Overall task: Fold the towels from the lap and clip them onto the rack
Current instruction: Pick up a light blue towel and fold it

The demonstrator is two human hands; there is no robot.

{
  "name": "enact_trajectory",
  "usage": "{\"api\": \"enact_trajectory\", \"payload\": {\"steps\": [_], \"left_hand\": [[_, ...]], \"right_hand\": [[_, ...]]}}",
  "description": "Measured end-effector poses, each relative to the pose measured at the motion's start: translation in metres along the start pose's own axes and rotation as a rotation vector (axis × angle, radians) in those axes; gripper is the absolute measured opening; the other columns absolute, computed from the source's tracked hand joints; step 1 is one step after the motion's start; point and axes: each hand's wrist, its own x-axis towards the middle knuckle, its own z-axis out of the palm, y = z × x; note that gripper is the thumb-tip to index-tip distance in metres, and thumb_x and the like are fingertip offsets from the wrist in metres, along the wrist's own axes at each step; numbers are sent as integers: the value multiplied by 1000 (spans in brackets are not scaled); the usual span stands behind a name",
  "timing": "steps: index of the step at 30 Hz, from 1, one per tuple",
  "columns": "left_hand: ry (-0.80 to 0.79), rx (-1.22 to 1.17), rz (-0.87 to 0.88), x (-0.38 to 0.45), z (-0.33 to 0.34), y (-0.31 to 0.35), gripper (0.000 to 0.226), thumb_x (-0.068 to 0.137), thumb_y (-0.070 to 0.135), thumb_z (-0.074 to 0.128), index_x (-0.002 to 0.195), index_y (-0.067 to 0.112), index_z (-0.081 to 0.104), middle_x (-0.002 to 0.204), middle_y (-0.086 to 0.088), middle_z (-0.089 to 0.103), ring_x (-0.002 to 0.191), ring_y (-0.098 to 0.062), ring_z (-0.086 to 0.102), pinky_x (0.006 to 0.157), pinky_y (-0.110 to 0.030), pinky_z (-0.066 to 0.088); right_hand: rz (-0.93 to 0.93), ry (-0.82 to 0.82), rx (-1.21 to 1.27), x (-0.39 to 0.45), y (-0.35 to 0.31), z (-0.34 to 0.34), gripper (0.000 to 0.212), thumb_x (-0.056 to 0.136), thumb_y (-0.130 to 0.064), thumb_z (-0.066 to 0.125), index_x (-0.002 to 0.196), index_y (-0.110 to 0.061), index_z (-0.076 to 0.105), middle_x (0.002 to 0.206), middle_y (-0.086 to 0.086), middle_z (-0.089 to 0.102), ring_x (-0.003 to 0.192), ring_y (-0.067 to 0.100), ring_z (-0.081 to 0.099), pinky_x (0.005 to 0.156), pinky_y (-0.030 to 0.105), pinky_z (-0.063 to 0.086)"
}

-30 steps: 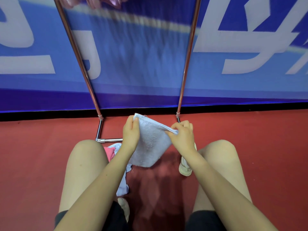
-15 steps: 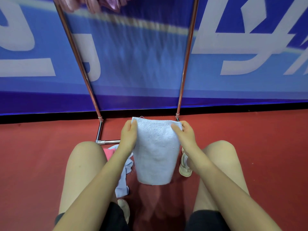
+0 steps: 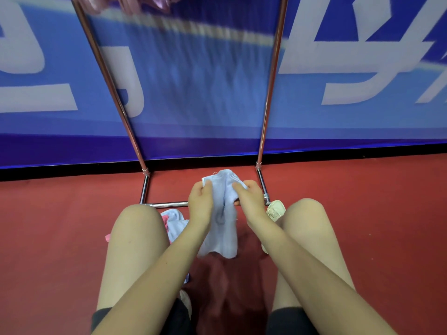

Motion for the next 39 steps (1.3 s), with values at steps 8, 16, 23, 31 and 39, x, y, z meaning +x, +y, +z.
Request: {"api": "enact_trajectory", "payload": {"steps": [8, 16, 23, 31, 39], "left_hand": [[-63, -11, 129, 2, -2, 11, 27, 99, 19, 46, 74, 18, 55, 68, 10, 53, 60, 1, 47, 63, -20, 40], [-167, -127, 32, 1, -12, 21, 23, 100, 19, 45, 89, 12, 65, 84, 0, 65, 76, -7, 56, 69, -19, 47], [-187, -150, -14, 0, -16, 29, 18, 93, 12, 53, 93, 4, 69, 84, -5, 65, 77, -12, 57, 73, -25, 46], [-58, -213, -68, -1, -17, 25, 20, 93, 17, 53, 81, 12, 69, 66, 9, 66, 63, -3, 59, 63, -22, 48], [-147, -99, 122, -13, -3, 28, 33, 97, 4, 44, 73, 18, 62, 71, 10, 61, 61, 9, 57, 72, -18, 45]], "right_hand": [[-42, -165, 227, -5, -20, 22, 20, 96, -9, 43, 80, -12, 56, 66, 6, 60, 52, 9, 60, 54, 19, 50], [-406, -109, -168, 5, -17, 13, 21, 80, -12, 63, 77, -31, 54, 76, -5, 52, 67, 8, 47, 67, 20, 41], [-582, -120, -256, 3, -17, 7, 19, 76, -27, 67, 94, -27, 65, 108, -7, 49, 110, 16, 49, 97, 29, 42], [-713, -149, -206, -5, -17, 10, 18, 78, -29, 67, 86, -12, 65, 101, -11, 53, 103, 20, 56, 92, 31, 45], [-529, -56, -150, -2, -21, 9, 7, 78, -16, 70, 82, -17, 65, 105, -10, 50, 101, 1, 51, 89, 7, 35]]}}
